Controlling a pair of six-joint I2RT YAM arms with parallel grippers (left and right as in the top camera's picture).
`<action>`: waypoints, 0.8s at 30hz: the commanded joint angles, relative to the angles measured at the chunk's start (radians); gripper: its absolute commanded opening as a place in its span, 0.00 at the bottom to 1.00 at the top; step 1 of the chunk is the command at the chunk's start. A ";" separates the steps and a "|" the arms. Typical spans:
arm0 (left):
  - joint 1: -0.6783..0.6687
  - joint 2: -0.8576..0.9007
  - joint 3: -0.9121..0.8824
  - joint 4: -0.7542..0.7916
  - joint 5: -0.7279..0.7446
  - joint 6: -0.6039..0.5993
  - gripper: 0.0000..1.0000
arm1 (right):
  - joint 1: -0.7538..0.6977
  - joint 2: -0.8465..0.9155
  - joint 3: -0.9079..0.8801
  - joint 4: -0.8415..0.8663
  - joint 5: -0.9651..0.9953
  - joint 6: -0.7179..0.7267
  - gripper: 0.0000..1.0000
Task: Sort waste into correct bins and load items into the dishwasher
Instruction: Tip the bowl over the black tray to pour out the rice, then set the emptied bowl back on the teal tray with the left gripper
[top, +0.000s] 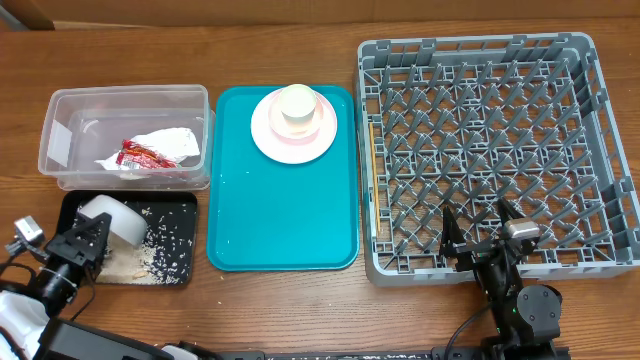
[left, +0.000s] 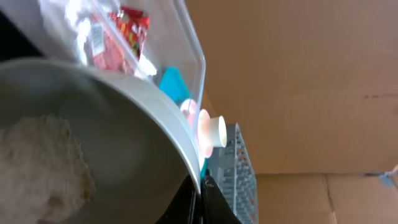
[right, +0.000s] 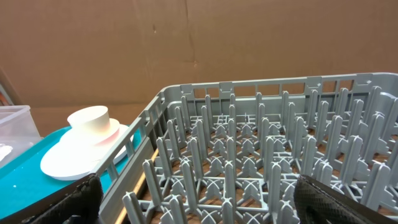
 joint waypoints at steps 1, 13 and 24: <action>0.004 -0.007 -0.002 0.025 0.165 -0.002 0.04 | -0.006 -0.007 -0.010 0.007 -0.005 -0.004 1.00; -0.010 -0.007 -0.002 0.104 0.163 -0.135 0.04 | -0.006 -0.007 -0.010 0.007 -0.005 -0.004 1.00; -0.612 -0.235 0.304 -0.159 -0.468 -0.364 0.04 | -0.006 -0.007 -0.010 0.014 0.114 -0.004 1.00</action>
